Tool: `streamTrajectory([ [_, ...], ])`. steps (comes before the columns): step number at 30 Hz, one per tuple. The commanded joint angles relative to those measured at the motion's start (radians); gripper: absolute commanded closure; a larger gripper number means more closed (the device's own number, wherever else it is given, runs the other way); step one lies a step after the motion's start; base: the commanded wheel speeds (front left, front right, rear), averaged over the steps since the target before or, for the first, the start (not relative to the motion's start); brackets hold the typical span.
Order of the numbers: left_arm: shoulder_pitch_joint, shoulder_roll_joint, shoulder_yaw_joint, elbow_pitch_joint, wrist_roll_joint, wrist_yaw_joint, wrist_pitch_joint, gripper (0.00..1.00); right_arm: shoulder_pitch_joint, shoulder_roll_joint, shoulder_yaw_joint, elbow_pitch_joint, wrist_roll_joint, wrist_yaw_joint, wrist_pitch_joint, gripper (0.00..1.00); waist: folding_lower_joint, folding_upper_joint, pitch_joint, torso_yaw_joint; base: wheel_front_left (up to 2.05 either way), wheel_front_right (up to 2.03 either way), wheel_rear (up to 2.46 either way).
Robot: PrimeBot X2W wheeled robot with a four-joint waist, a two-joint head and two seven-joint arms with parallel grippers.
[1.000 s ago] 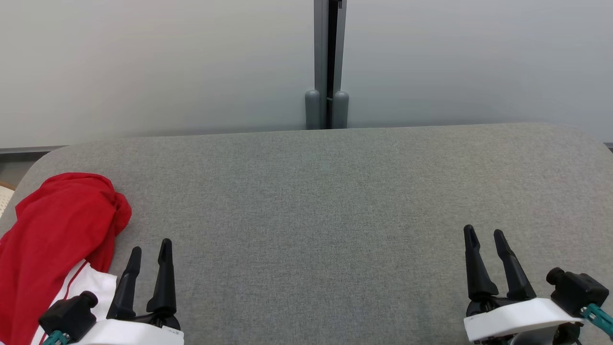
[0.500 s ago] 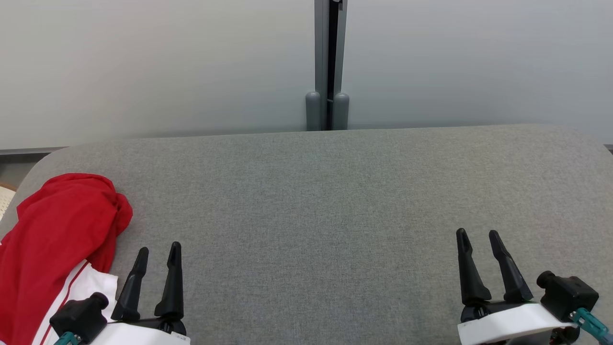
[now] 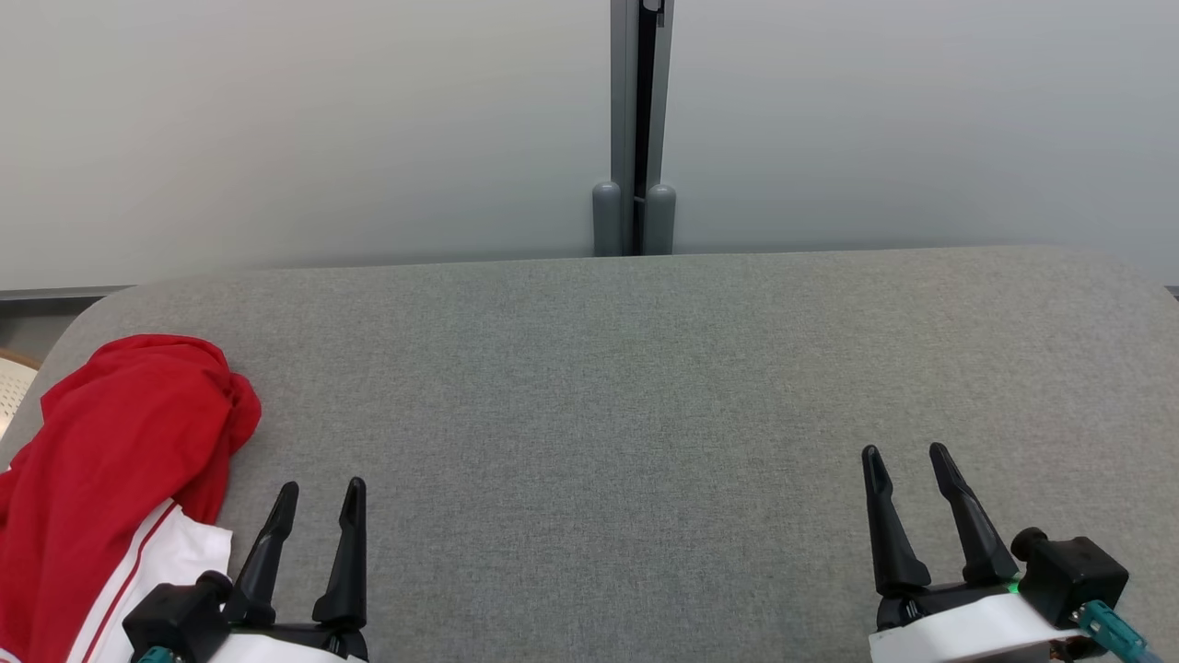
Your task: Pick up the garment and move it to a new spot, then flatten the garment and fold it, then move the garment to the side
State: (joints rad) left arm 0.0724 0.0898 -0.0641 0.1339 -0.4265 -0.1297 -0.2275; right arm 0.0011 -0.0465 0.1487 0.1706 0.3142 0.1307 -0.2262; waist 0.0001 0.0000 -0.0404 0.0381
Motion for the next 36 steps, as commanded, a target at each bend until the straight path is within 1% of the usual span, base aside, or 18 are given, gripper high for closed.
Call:
streamTrajectory([
  [1,0.001,0.009,0.0,-0.004,0.017,-0.001,-0.005,0.0,0.007,-0.005,0.004,-0.005,-0.014,0.0,-0.008,0.0,-0.0001,0.0,-0.001,0.0,0.0,0.0,0.0],
  [19,0.018,0.007,-0.006,0.017,0.119,-0.002,-0.038,0.0,0.024,-0.006,0.015,-0.001,-0.139,0.0,-0.042,0.0,-0.0001,0.0,-0.011,0.005,0.0,0.0,0.0],
  [36,0.002,-0.001,0.01,0.012,0.13,-0.002,-0.038,0.0,0.028,-0.006,0.014,0.013,-0.128,0.0,-0.041,0.0,-0.0001,0.0,-0.007,0.012,0.0,0.0,0.0],
])
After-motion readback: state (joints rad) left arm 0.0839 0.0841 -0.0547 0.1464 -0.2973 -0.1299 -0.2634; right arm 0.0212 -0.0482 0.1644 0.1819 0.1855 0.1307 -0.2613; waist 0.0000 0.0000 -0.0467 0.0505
